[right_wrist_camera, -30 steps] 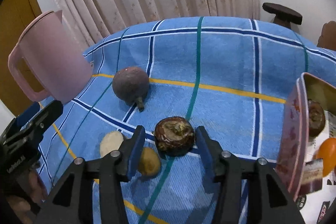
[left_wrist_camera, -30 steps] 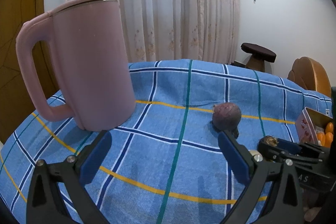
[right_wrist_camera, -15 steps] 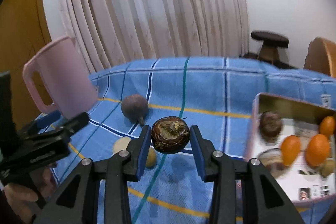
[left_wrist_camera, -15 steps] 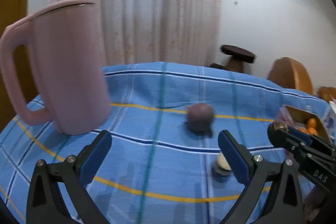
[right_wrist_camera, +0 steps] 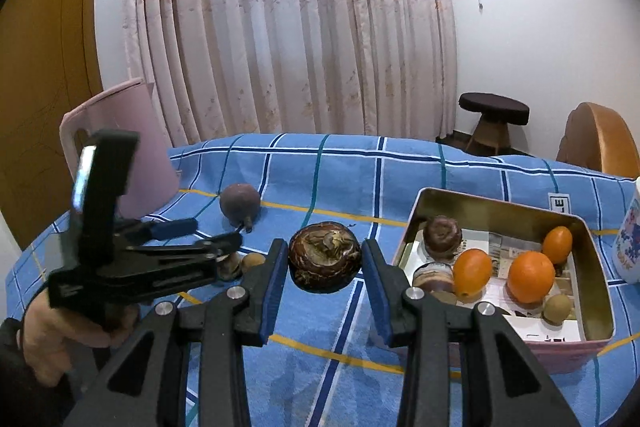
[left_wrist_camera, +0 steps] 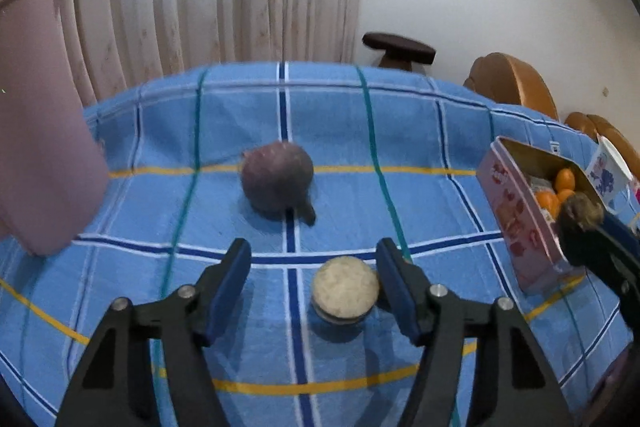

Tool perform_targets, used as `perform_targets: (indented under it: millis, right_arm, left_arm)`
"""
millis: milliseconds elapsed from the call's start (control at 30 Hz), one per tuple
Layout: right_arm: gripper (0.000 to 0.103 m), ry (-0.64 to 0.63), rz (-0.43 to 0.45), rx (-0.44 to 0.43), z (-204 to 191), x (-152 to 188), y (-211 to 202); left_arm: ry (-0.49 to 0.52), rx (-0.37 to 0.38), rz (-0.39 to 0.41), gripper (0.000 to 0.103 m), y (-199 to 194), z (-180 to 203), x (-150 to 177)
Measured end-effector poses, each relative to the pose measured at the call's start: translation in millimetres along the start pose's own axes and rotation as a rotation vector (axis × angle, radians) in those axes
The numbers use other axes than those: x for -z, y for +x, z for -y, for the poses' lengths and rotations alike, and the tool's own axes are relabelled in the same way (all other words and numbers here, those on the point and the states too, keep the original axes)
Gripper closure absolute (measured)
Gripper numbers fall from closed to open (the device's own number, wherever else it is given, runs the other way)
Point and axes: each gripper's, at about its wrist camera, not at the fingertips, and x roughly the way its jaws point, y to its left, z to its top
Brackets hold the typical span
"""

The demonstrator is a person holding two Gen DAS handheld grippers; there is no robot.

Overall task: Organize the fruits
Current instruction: 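Grasp the cut beige slice with the left tool while the right tool carries the brown fruit, then carry the brown fruit into the tin and open the right tool while the left tool drops the slice in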

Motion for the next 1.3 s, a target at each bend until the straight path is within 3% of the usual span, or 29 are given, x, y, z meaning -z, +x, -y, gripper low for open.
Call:
perform_targets:
  millis: [167, 233, 267, 367, 467, 567, 667, 733, 967, 1300]
  right_arm:
    - [0.063, 0.003, -0.016, -0.013, 0, 3, 2]
    - [0.063, 0.003, -0.015, -0.01, 0, 2, 2]
    - [0.063, 0.001, -0.017, -0.009, 0, 2, 3]
    - [0.063, 0.008, -0.024, -0.011, 1, 3, 6]
    - [0.063, 0.021, -0.016, -0.025, 3, 3, 5]
    - [0.063, 0.028, 0.008, -0.044, 3, 2, -1]
    - [0.063, 0.025, 0.029, -0.048, 3, -2, -7]
    - [0.063, 0.024, 0.042, -0.044, 3, -4, -11]
    - [0.063, 0.025, 0.133, 0.008, 25, -14, -40]
    - [0.063, 0.037, 0.145, 0.193, 95, -13, -53]
  left_arm:
    - [-0.02, -0.003, -0.089, 0.042, 20, 2, -1]
    - [-0.018, 0.019, -0.086, 0.052, 19, 3, 0]
    - [-0.014, 0.042, -0.083, 0.067, 18, 4, 0]
    - [0.003, 0.029, -0.073, 0.068, 12, 6, 3]
    - [-0.047, 0.035, -0.044, 0.069, 4, -5, 4]
    - [-0.093, 0.026, 0.035, 0.069, -14, -14, 8]
    - [-0.076, -0.014, 0.12, 0.069, -27, -11, 6]
    - [-0.061, -0.019, 0.171, 0.069, -36, -1, 6]
    - [-0.038, 0.065, 0.256, 0.068, -55, 37, 0]
    - [0.07, 0.137, 0.246, 0.068, -43, 118, -9]
